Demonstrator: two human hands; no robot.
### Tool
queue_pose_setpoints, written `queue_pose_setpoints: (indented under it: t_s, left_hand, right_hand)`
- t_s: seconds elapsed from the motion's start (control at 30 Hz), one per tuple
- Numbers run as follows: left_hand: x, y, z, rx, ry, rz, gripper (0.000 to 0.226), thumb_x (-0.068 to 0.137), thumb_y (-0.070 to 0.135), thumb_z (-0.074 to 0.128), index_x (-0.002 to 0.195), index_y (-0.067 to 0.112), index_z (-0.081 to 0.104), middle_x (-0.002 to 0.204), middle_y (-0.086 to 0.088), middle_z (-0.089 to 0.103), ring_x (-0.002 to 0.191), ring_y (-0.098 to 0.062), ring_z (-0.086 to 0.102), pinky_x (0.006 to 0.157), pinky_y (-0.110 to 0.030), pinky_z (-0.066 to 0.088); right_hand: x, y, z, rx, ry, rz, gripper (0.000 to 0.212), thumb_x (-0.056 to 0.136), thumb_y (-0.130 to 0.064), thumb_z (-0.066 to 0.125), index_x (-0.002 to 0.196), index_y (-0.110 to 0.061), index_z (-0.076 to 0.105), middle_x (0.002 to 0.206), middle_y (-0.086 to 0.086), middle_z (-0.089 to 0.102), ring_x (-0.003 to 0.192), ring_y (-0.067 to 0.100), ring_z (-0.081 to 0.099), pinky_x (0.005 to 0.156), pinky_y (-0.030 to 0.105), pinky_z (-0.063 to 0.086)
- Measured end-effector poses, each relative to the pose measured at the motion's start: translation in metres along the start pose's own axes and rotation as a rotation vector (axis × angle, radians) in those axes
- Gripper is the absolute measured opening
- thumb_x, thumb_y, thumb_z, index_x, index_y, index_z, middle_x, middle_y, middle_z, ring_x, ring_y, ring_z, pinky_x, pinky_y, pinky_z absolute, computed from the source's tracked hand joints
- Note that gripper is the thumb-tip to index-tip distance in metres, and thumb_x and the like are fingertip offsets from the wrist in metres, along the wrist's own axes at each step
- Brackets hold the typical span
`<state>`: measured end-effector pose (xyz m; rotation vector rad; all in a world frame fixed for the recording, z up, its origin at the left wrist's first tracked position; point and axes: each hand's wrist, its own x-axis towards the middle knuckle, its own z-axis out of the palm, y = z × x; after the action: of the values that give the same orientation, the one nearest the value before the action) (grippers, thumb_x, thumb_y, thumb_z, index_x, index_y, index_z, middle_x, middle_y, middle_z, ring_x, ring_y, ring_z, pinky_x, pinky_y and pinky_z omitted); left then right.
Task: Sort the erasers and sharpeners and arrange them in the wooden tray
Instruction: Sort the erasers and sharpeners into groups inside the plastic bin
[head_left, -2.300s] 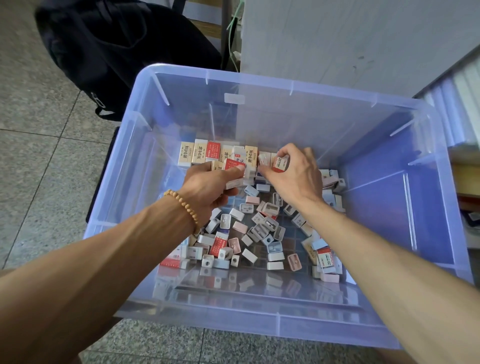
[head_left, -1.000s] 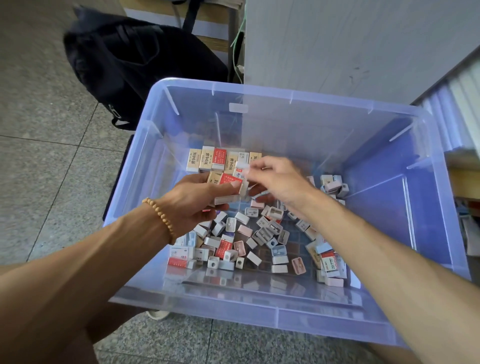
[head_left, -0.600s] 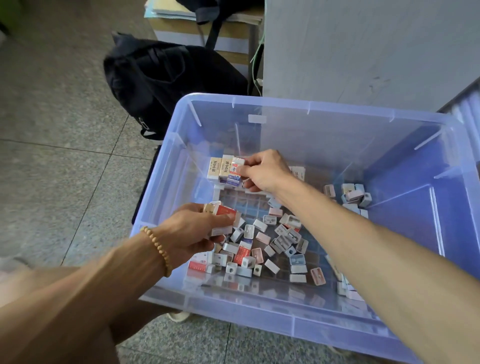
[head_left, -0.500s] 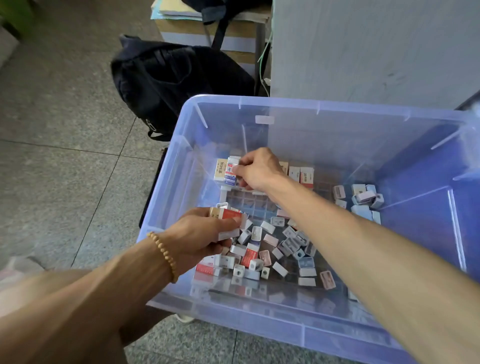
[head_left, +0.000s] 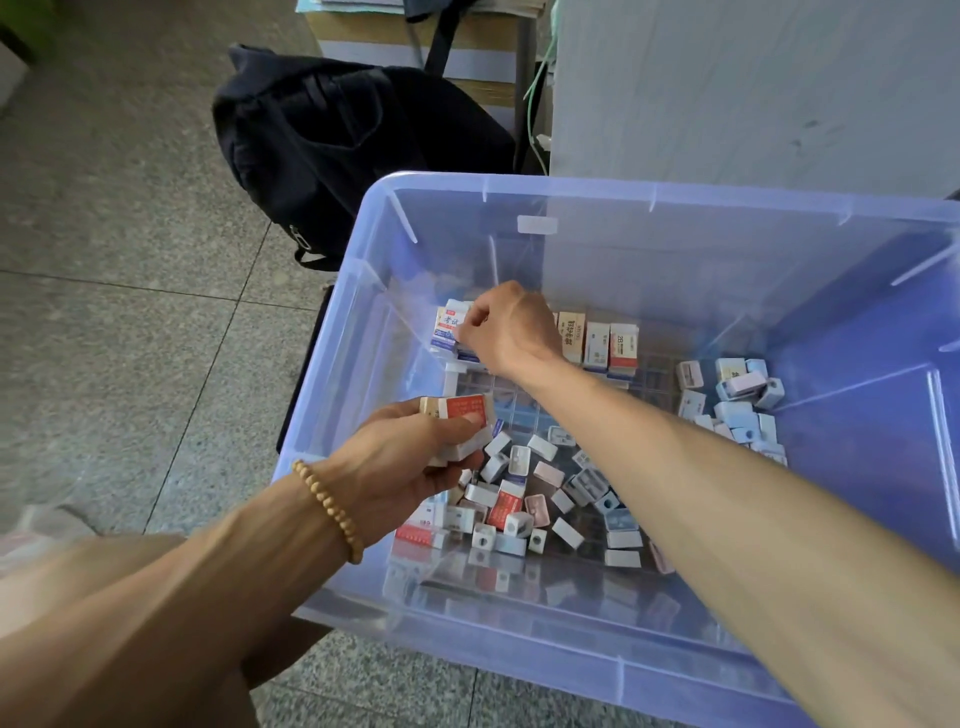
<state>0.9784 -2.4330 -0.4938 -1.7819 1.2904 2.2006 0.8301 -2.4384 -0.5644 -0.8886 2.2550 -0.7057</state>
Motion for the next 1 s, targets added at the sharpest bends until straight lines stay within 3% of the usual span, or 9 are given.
queue_pose_setpoints:
  t_s: [0.07,0.17,0.33,0.43,0.6,0.67,0.73,0.87,1.0]
  left_hand:
    - [-0.001,0.0,0.0,-0.011,-0.01,0.006,0.018,0.089,0.005,0.066,0.107,0.004,0.065,0.092,-0.013,0.072,0.061,-0.015,0.066,0.056,-0.022,0.05]
    - [-0.001,-0.001,0.0,-0.023,-0.019,0.03,0.019,0.087,0.005,0.068,0.105,0.008,0.066,0.092,-0.013,0.073,0.068,-0.017,0.067,0.058,-0.022,0.049]
    - [0.003,0.003,0.002,-0.048,-0.042,0.058,0.019,0.085,0.004,0.07,0.103,0.009,0.066,0.094,-0.012,0.073,0.075,-0.02,0.068,0.059,-0.024,0.052]
    - [0.003,0.007,0.004,-0.071,-0.061,0.086,0.017,0.083,0.004,0.071,0.099,0.008,0.067,0.086,-0.009,0.073,0.07,-0.019,0.068,0.057,-0.022,0.053]
    - [0.003,0.007,0.002,-0.016,-0.054,0.088,0.019,0.083,0.0,0.07,0.102,0.004,0.066,0.089,-0.011,0.068,0.076,-0.019,0.064,0.053,-0.02,0.051]
    - [0.003,0.006,0.001,0.008,-0.047,0.084,0.018,0.084,0.001,0.07,0.102,0.0,0.066,0.09,-0.013,0.066,0.077,-0.018,0.064,0.054,-0.019,0.052]
    - [0.004,0.006,0.0,0.025,-0.04,0.095,0.017,0.085,0.002,0.069,0.101,-0.003,0.065,0.093,-0.015,0.065,0.083,-0.022,0.065,0.055,-0.019,0.052]
    - [0.007,0.004,-0.002,-0.003,-0.008,0.072,0.018,0.093,-0.001,0.059,0.11,-0.006,0.061,0.111,-0.022,0.066,0.106,-0.036,0.067,0.06,-0.025,0.055]
    - [0.011,0.005,-0.002,-0.036,0.031,0.042,0.026,0.094,-0.004,0.054,0.12,-0.005,0.055,0.113,-0.024,0.066,0.099,-0.034,0.07,0.065,-0.033,0.057]
  right_hand:
    - [0.001,-0.001,0.001,-0.08,0.029,-0.049,0.012,0.088,-0.03,0.071,0.08,-0.02,0.07,0.092,0.002,0.074,0.08,0.021,0.067,0.065,0.026,0.05]
    - [-0.008,0.003,-0.01,0.024,0.007,-0.072,0.024,0.09,-0.034,0.067,0.076,-0.016,0.07,0.081,0.003,0.073,0.074,0.021,0.066,0.064,0.029,0.05]
    - [-0.048,0.022,-0.053,0.469,-0.514,0.094,0.035,0.095,-0.042,0.062,0.088,-0.008,0.071,0.076,0.005,0.069,0.067,0.018,0.063,0.061,0.028,0.05]
    - [-0.059,0.037,-0.059,0.642,-0.669,0.088,0.011,0.092,-0.022,0.069,0.093,-0.012,0.074,0.082,0.003,0.073,0.069,0.016,0.064,0.063,0.028,0.051]
    - [-0.055,0.034,-0.058,0.847,-0.535,0.161,0.01,0.093,-0.01,0.066,0.103,-0.007,0.066,0.084,0.01,0.073,0.064,0.016,0.066,0.059,0.025,0.056]
    - [-0.046,0.029,-0.058,0.687,-0.343,0.168,0.002,0.093,-0.01,0.068,0.092,-0.01,0.067,0.082,0.012,0.074,0.064,0.017,0.069,0.062,0.028,0.06]
    - [-0.034,0.024,-0.053,0.444,-0.194,0.161,0.009,0.092,-0.011,0.069,0.083,-0.011,0.067,0.081,0.013,0.074,0.066,0.018,0.072,0.067,0.031,0.061]
    - [-0.013,0.01,-0.036,0.33,-0.097,0.192,0.006,0.088,-0.013,0.073,0.088,-0.008,0.07,0.068,0.009,0.074,0.062,0.018,0.073,0.067,0.033,0.063]
    - [-0.001,0.005,-0.019,0.328,-0.015,0.213,0.015,0.086,-0.011,0.073,0.074,-0.015,0.067,0.057,0.002,0.071,0.062,0.014,0.073,0.075,0.04,0.062]
